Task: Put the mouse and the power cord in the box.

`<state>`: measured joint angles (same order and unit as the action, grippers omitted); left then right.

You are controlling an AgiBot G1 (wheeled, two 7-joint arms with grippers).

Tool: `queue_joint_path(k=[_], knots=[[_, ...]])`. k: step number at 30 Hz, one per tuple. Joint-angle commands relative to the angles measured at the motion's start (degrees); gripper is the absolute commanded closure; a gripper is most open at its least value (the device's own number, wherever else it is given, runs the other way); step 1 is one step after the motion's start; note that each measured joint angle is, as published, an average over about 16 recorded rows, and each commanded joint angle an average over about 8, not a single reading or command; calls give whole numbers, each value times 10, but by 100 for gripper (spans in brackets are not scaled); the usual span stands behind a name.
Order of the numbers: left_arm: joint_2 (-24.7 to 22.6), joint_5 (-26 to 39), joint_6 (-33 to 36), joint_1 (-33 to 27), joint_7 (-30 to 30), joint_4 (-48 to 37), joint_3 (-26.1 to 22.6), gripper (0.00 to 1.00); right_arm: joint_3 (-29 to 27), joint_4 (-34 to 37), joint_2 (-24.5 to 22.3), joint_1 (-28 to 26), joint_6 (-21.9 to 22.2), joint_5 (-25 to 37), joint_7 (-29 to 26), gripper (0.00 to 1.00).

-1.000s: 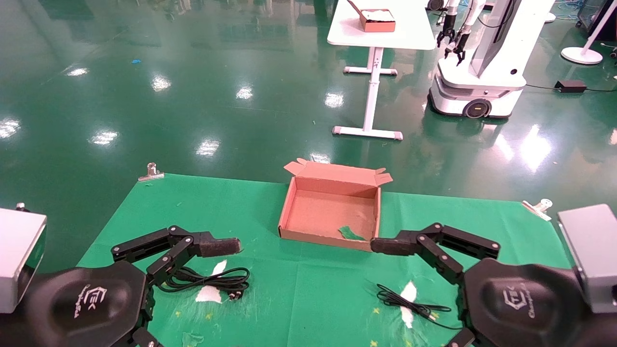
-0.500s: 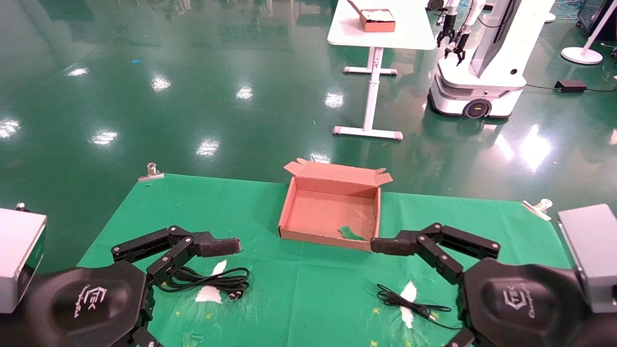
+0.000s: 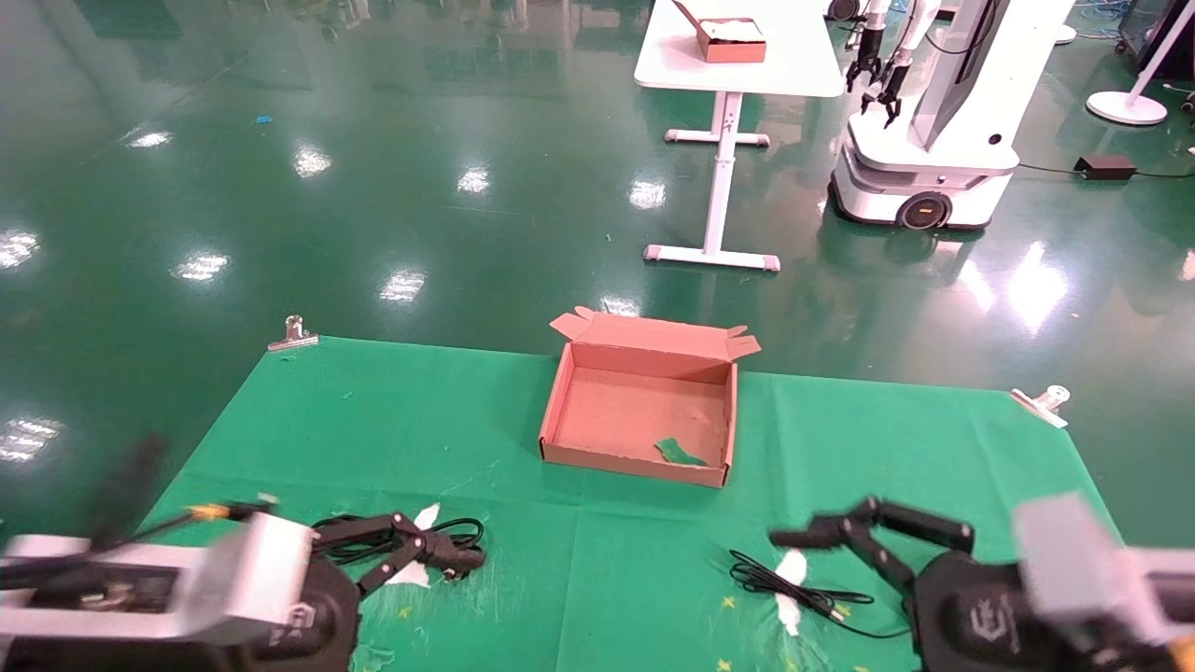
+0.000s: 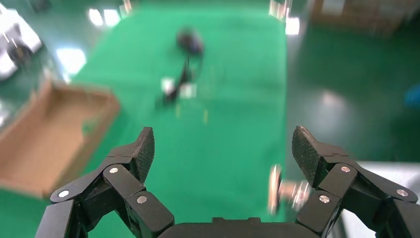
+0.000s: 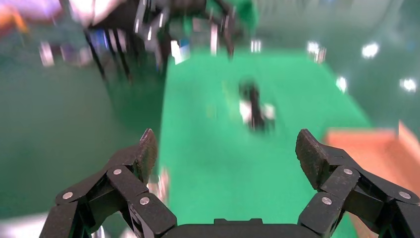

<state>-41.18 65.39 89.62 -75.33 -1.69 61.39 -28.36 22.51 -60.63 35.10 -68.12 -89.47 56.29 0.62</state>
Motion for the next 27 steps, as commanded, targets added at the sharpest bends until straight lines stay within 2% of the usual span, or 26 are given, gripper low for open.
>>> queue_joint_path(k=[1, 8, 14, 20, 27], knots=[[-11, 51, 7, -29, 19, -25, -30, 0, 20, 20, -3, -20, -9, 38, 24, 0], [-85, 179, -20, -120, 133, -202, -100, 0, 87, 151, 45, -112, 26, 192, 123, 0], [-155, 266, -104, -172, 216, -333, -136, 0, 137, 271, 119, -168, 83, 306, 215, 0], [-206, 321, -188, -194, 271, -425, -160, 0, 162, 381, 191, -205, 135, 355, 293, 0], [-243, 340, -251, -206, 319, -505, -168, 0, 170, 482, 251, -224, 190, 373, 361, 0]])
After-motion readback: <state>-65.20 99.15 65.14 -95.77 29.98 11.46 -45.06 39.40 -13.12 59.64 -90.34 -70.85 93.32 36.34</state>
